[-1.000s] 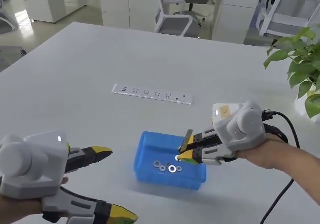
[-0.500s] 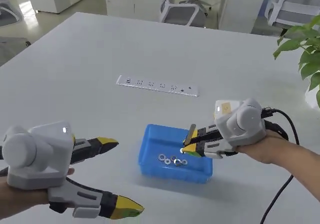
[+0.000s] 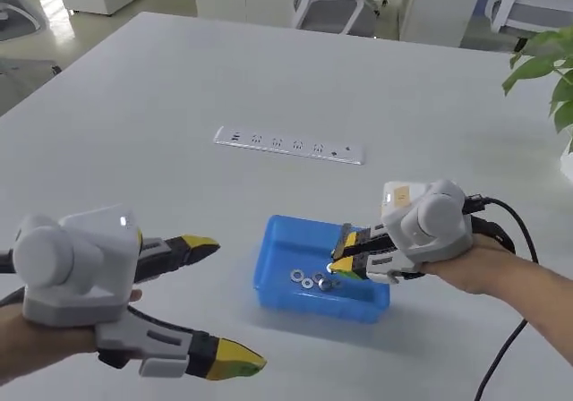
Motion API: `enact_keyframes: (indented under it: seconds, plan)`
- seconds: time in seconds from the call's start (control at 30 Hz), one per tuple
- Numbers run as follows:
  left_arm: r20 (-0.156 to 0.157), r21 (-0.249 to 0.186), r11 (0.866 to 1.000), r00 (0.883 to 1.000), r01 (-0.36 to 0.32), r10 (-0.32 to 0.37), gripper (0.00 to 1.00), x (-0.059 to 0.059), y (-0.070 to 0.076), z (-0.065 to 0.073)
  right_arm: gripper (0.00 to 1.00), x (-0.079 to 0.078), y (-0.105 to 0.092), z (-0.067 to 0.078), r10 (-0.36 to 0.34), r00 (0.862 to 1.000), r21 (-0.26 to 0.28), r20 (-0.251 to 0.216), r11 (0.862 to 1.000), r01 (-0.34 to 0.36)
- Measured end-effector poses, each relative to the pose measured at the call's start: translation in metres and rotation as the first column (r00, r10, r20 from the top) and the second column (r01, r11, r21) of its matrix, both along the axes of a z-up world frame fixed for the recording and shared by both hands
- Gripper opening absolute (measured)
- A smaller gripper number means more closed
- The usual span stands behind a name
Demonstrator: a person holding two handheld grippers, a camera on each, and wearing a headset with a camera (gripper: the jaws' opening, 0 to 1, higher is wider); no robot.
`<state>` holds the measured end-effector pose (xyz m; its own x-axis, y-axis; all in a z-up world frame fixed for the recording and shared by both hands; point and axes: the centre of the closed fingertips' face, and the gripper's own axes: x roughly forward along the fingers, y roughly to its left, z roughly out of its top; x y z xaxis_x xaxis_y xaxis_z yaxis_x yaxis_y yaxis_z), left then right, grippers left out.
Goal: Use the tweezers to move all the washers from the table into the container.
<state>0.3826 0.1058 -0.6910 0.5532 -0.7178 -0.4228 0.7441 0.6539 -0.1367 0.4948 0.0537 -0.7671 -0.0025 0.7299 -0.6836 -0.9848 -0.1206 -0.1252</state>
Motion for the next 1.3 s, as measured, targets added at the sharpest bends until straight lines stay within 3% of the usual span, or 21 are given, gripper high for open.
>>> enact_keyframes:
  seconds: [0.17, 0.23, 0.43, 0.53, 0.73, 0.8, 1.07, 1.17, 1.3]
  plan:
    - [0.023, -0.003, 1.000, 1.000, 0.018, -0.018, 0.93, 0.008, -0.002, 0.007, 0.09, -0.004, -0.003, -0.010, 0.012, 1.000, -0.027, -0.003, 1.000, -0.012]
    - [0.023, 0.003, 1.000, 1.000, 0.019, -0.019, 0.93, 0.012, -0.002, 0.008, 0.09, -0.004, -0.002, -0.007, 0.007, 1.000, -0.009, -0.007, 1.000, -0.008]
    - [0.035, 0.013, 0.999, 0.998, 0.045, -0.045, 0.92, 0.026, -0.007, 0.012, 0.09, -0.004, -0.002, -0.007, 0.020, 1.000, -0.021, 0.001, 1.000, -0.020]
    - [0.049, 0.025, 0.997, 0.996, 0.071, -0.072, 0.86, 0.035, -0.012, 0.014, 0.09, -0.004, -0.002, -0.007, 0.020, 1.000, -0.020, -0.001, 1.000, -0.020]
    - [0.047, 0.038, 0.991, 0.990, 0.129, -0.131, 0.75, 0.049, -0.025, 0.015, 0.09, -0.003, -0.002, -0.008, 0.020, 1.000, -0.020, -0.001, 1.000, -0.020]
    - [0.052, 0.058, 0.986, 0.986, 0.155, -0.158, 0.71, 0.052, -0.030, 0.014, 0.09, -0.003, -0.002, -0.008, 0.021, 1.000, -0.020, -0.001, 1.000, -0.021]
    - [0.053, 0.069, 0.976, 0.976, 0.206, -0.209, 0.56, 0.062, -0.043, 0.013, 0.09, -0.004, -0.002, -0.008, 0.028, 1.000, -0.022, 0.002, 0.999, -0.028]
    - [0.059, 0.074, 0.968, 0.968, 0.240, -0.244, 0.46, 0.065, -0.049, 0.012, 0.09, -0.004, -0.002, -0.008, 0.030, 1.000, -0.022, 0.002, 0.999, -0.030]
    - [0.061, 0.102, 0.961, 0.963, 0.256, -0.263, 0.40, 0.071, -0.052, 0.008, 0.09, -0.004, -0.002, -0.008, 0.036, 0.999, -0.025, 0.004, 0.999, -0.036]
